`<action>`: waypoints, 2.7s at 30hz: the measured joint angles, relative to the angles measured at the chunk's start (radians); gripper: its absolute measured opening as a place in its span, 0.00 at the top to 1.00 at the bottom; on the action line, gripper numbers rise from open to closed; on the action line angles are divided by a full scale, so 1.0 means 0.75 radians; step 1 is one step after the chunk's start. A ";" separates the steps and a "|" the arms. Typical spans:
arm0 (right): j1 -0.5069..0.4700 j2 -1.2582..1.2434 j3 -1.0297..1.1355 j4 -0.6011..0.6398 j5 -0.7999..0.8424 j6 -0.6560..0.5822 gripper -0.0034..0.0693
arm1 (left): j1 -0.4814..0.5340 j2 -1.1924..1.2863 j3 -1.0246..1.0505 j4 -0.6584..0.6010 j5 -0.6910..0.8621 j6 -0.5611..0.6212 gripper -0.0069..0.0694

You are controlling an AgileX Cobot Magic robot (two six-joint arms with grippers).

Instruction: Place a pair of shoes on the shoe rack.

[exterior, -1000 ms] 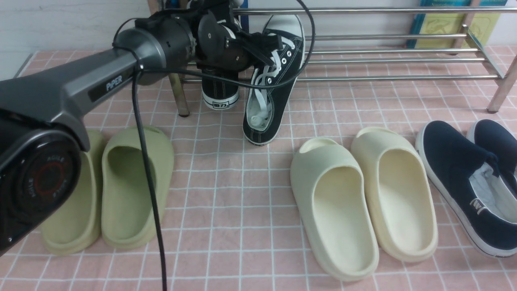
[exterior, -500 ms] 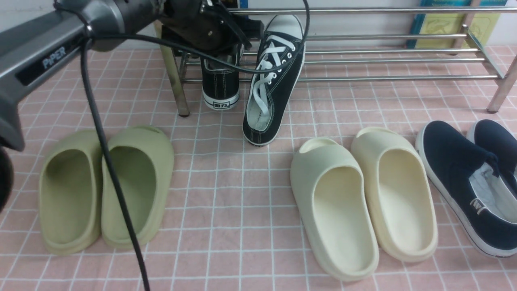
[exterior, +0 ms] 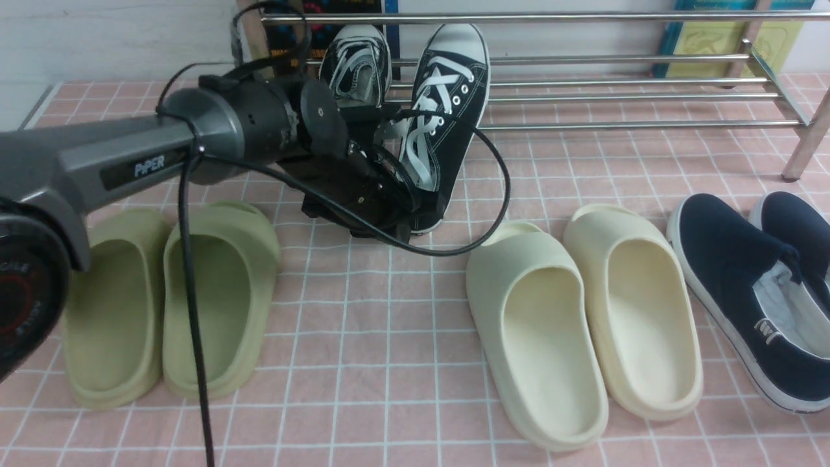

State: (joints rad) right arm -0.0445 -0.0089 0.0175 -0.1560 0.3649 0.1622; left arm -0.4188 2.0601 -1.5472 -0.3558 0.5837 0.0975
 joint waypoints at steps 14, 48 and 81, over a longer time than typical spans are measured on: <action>0.000 0.000 0.000 -0.010 0.000 0.014 0.62 | 0.000 0.112 -0.133 -0.053 0.031 0.026 0.90; 0.000 0.000 0.000 -0.013 0.001 0.015 0.62 | 0.012 0.124 -0.431 -0.077 -0.101 0.026 0.90; 0.000 0.000 0.000 -0.013 0.004 0.014 0.62 | 0.017 -1.642 0.751 0.693 0.258 -0.445 0.88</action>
State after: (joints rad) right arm -0.0445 -0.0089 0.0175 -0.1657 0.3676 0.1725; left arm -0.4061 0.8286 -0.9836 0.1637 0.7773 -0.2364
